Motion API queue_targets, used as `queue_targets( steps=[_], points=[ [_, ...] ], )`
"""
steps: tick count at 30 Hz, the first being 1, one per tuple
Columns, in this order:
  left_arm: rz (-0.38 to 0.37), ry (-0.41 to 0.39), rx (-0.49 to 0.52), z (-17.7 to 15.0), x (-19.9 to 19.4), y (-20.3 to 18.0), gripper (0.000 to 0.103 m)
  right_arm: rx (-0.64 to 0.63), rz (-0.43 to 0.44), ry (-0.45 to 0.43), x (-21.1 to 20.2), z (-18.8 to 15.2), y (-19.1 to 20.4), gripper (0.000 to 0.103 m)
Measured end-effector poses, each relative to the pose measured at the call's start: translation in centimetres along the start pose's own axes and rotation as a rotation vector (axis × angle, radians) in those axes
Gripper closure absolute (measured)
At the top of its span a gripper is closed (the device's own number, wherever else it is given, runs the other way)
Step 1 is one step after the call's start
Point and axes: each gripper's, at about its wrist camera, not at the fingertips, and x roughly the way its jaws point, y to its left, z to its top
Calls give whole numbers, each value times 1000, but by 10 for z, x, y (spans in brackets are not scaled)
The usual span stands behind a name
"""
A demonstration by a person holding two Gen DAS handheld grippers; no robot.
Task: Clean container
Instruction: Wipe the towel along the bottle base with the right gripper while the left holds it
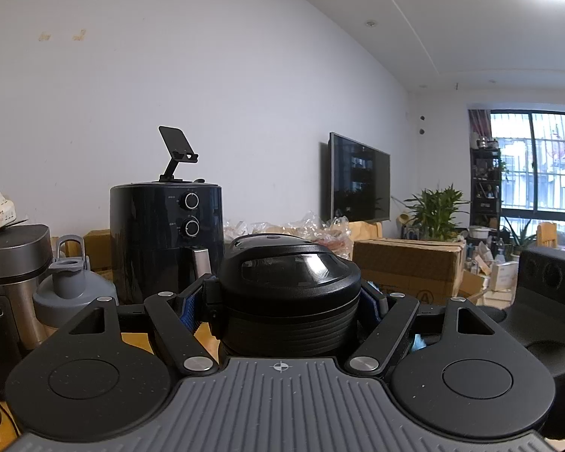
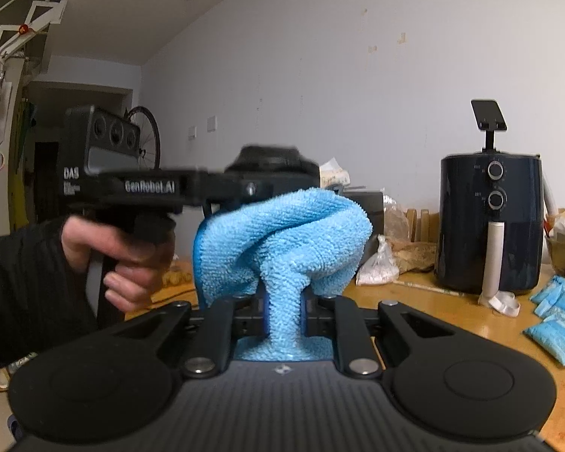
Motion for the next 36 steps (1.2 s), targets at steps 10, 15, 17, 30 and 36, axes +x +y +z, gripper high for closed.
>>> queue_targets(
  steps=[10, 15, 17, 30, 36],
  points=[
    [-3, 12, -3, -4, 0, 2, 28, 12, 9, 121, 13, -34, -7, 98],
    [-5, 10, -10, -5, 1, 2, 28, 7, 13, 194, 20, -50, -8, 98],
    [-5, 11, -9, -5, 1, 3, 29, 5, 15, 225, 24, -57, -9, 98],
    [-4, 14, -5, -7, -2, 3, 29, -4, 20, 291, 31, -65, -10, 98],
    [-4, 17, -4, -9, -4, 4, 29, 18, 16, 256, 27, -64, -11, 97]
  ],
)
